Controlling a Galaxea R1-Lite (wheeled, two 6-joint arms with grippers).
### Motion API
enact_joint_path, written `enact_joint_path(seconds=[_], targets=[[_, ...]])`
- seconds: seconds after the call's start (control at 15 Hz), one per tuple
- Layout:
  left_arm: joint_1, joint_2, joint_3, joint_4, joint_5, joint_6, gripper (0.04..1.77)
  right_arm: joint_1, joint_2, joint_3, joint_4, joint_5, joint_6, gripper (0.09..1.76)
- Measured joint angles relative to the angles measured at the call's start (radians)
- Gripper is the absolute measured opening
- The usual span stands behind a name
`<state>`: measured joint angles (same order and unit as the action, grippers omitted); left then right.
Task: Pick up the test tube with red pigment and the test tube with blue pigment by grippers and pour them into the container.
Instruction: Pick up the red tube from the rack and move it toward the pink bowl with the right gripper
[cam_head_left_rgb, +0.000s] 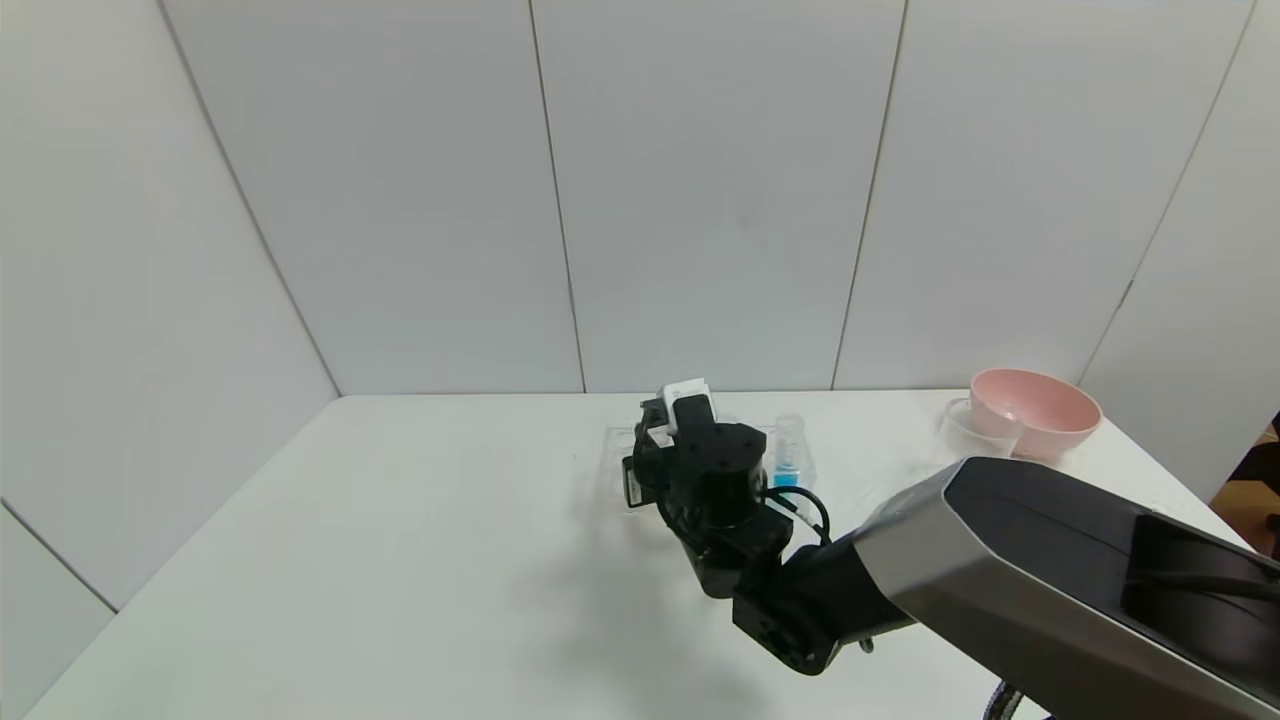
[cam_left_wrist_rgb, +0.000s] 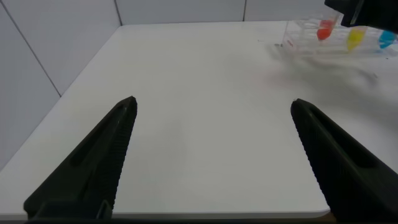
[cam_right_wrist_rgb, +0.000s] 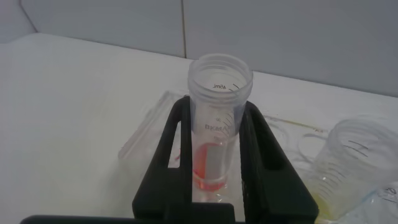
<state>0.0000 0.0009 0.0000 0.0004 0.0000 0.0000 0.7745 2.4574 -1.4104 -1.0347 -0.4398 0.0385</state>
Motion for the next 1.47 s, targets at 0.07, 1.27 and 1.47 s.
enact_joint_path(seconds=[0.07, 1.27, 1.47], targets=[[0.000, 0.000, 0.000, 0.000, 0.000, 0.000, 1.76, 0.000, -0.020, -0.001, 0.020, 0.000, -0.002, 0.50], [0.000, 0.000, 0.000, 0.000, 0.000, 0.000, 1.76, -0.004, -0.261, 0.147, 0.113, 0.139, -0.029, 0.50], [0.000, 0.000, 0.000, 0.000, 0.000, 0.000, 1.76, -0.058, -0.404, 0.359, 0.093, 0.296, -0.031, 0.50]])
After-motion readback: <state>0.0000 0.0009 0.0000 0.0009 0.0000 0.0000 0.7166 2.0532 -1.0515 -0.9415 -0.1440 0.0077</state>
